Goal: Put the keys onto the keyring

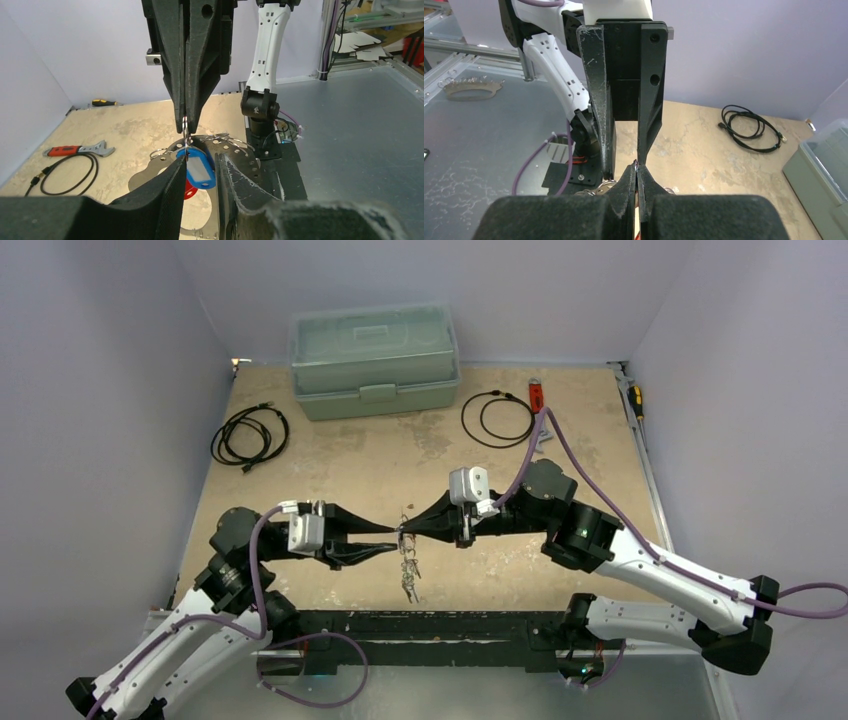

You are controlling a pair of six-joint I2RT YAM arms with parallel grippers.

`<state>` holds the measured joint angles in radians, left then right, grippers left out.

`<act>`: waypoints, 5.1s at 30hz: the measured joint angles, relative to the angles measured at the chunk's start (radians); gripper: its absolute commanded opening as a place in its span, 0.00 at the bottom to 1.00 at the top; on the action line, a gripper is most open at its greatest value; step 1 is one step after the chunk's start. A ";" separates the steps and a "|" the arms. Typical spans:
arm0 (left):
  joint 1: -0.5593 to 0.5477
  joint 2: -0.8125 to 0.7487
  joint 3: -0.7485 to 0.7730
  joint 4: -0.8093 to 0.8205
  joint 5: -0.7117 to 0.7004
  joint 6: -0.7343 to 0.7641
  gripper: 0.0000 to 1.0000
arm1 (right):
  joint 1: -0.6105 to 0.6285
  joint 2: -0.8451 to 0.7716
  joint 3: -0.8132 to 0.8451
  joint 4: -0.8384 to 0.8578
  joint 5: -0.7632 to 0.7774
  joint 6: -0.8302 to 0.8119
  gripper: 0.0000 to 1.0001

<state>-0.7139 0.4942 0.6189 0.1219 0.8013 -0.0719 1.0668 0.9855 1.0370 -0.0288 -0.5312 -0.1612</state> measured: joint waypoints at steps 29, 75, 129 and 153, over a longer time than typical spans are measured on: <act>0.000 -0.050 -0.002 -0.029 -0.109 0.012 0.43 | 0.000 0.059 0.014 0.008 -0.042 0.005 0.00; -0.001 -0.030 -0.001 -0.093 -0.118 0.013 0.00 | 0.000 0.045 0.074 -0.029 -0.007 0.002 0.48; -0.001 -0.021 0.019 -0.146 -0.136 0.044 0.45 | 0.046 0.212 0.372 -0.600 0.180 -0.167 0.00; -0.031 -0.027 -0.029 -0.062 0.034 0.297 0.34 | 0.057 0.211 0.379 -0.731 0.116 -0.137 0.00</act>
<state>-0.7452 0.4667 0.5900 0.0601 0.8356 0.2253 1.1240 1.1965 1.4158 -0.7601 -0.4152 -0.2977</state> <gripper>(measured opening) 0.372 0.007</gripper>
